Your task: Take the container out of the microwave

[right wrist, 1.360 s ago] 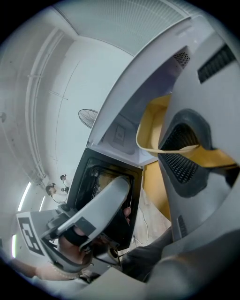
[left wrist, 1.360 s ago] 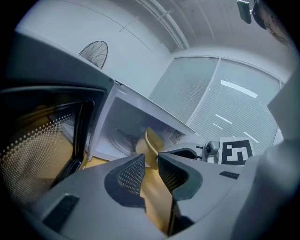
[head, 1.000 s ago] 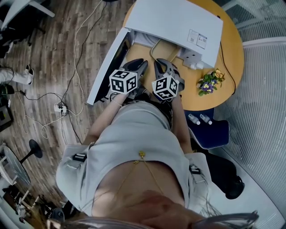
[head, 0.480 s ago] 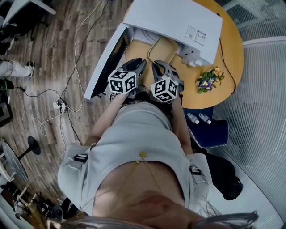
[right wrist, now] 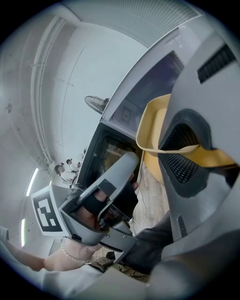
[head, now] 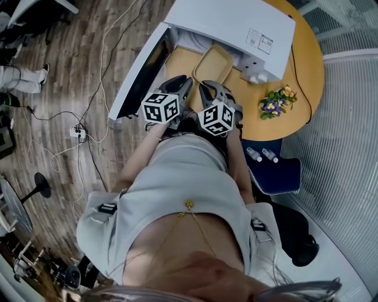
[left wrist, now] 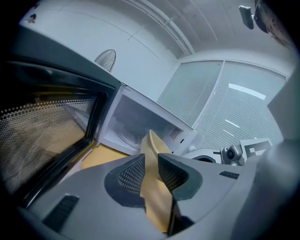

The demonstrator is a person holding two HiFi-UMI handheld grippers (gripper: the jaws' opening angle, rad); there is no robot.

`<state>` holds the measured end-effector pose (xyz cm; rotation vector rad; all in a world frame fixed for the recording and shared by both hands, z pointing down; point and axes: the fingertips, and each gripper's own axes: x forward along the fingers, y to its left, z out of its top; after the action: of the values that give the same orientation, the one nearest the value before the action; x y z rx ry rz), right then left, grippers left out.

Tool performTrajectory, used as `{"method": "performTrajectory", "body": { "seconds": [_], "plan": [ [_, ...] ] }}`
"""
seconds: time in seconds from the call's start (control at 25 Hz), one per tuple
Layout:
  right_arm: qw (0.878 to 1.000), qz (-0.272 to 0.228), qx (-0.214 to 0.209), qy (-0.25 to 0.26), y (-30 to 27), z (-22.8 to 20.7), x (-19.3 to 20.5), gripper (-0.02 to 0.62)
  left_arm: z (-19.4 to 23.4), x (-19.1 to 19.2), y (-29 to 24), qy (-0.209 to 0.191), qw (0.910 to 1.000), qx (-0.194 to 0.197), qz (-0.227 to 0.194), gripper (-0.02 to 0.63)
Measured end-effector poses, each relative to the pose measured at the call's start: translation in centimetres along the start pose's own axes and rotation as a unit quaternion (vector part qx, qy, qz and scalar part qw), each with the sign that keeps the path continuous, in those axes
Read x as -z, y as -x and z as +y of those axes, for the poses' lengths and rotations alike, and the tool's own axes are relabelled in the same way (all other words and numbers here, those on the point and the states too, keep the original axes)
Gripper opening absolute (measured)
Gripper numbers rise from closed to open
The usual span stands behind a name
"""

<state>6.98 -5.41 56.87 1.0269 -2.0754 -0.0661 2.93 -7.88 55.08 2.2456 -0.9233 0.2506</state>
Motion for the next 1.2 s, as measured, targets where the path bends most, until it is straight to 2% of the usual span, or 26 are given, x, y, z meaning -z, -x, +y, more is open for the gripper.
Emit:
{"method": "performTrajectory", "body": {
  "seconds": [0.32, 0.52, 1.2],
  "plan": [
    [1.000, -0.003, -0.008, -0.002, 0.9, 0.9, 0.3, 0.032, -0.6, 0.2, 1.0, -0.004, 0.9999, -0.006, -0.009, 0.101],
    [1.000, -0.003, -0.005, -0.009, 1.5, 1.1, 0.1, 0.032, -1.2, -0.5, 1.7, -0.026, 0.9995, -0.004, -0.015, 0.101],
    [0.998, 0.019, 0.020, -0.049, 2.1, 4.1, -1.3, 0.032, -1.5, -0.1, 4.4, -0.057, 0.9977, 0.035, 0.006, 0.101]
  ]
}}
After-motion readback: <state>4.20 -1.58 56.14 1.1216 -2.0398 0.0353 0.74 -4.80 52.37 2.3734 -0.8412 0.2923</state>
